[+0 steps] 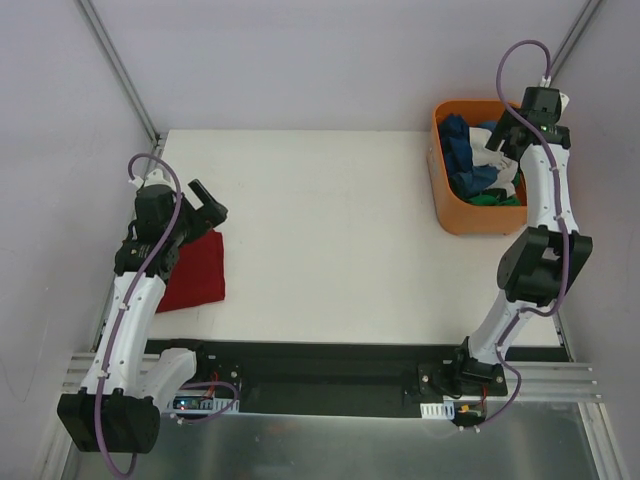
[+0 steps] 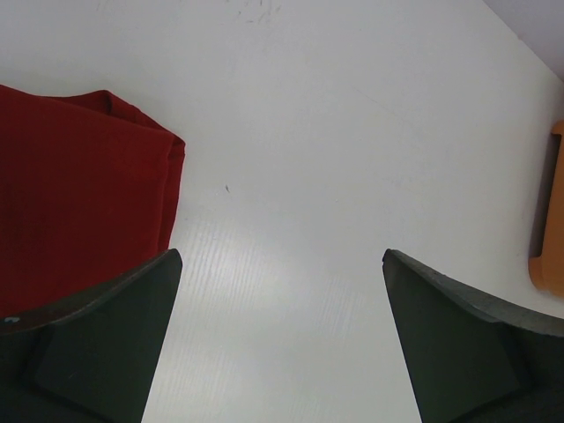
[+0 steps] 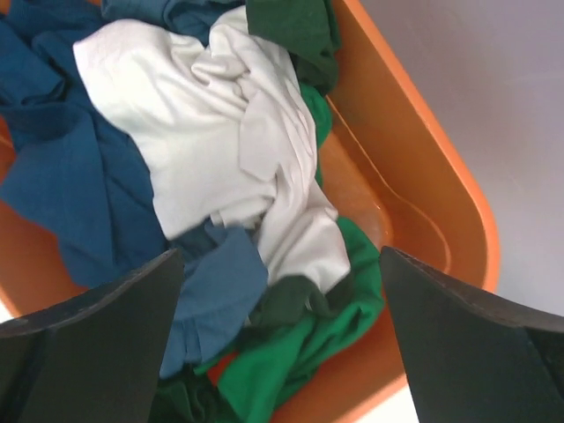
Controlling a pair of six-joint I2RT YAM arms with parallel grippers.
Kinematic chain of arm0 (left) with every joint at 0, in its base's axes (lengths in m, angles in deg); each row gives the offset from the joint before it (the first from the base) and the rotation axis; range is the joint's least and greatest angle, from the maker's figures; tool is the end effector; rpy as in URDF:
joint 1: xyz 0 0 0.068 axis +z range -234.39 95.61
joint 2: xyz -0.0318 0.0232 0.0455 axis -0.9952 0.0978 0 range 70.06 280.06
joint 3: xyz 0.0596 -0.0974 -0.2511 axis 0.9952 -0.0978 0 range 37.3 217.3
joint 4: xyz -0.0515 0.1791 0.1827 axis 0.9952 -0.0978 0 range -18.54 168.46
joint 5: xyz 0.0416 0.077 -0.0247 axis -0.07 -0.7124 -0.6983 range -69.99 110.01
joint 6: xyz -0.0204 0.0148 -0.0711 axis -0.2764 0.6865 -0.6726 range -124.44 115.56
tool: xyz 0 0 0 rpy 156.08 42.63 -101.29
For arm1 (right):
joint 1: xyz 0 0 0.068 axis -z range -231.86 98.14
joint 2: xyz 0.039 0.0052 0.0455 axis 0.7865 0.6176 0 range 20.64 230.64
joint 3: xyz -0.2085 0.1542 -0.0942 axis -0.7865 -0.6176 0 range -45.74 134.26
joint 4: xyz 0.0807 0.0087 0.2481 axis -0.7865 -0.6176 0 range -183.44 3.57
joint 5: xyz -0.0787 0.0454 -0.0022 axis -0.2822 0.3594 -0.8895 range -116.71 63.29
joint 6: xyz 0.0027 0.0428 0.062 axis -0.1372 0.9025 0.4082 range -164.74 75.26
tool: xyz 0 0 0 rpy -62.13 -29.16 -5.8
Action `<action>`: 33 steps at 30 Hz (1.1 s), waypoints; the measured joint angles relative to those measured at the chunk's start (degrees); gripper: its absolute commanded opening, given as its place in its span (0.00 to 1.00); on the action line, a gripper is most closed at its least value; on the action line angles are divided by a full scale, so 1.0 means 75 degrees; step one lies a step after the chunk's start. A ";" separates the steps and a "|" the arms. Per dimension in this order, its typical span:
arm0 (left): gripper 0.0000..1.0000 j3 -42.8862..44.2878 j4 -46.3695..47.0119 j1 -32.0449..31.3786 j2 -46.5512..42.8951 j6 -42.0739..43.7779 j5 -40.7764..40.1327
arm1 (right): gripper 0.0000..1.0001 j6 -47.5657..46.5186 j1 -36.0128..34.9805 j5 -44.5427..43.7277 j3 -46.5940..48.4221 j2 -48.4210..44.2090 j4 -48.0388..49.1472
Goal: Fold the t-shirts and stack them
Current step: Grab the tshirt from the pile
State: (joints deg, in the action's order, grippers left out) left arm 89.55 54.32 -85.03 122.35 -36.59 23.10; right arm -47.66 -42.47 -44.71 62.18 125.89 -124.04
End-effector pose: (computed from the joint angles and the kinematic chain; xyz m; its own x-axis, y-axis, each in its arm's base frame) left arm 0.2266 -0.0060 0.3282 -0.3790 -0.5271 -0.7606 -0.1669 0.8474 -0.5041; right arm 0.4328 -0.0914 0.3656 -0.5849 0.0476 -0.8097 0.3758 0.9006 -0.2185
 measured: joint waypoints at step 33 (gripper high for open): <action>0.99 0.0000 0.0157 0.0000 -0.0079 0.0224 -0.0079 | 0.01 0.1265 0.0909 0.2914 0.0289 0.0338 0.1431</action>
State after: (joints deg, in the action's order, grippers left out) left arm 89.55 55.50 -85.03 121.76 -34.90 22.51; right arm -38.17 -35.65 -22.85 64.35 128.43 -113.31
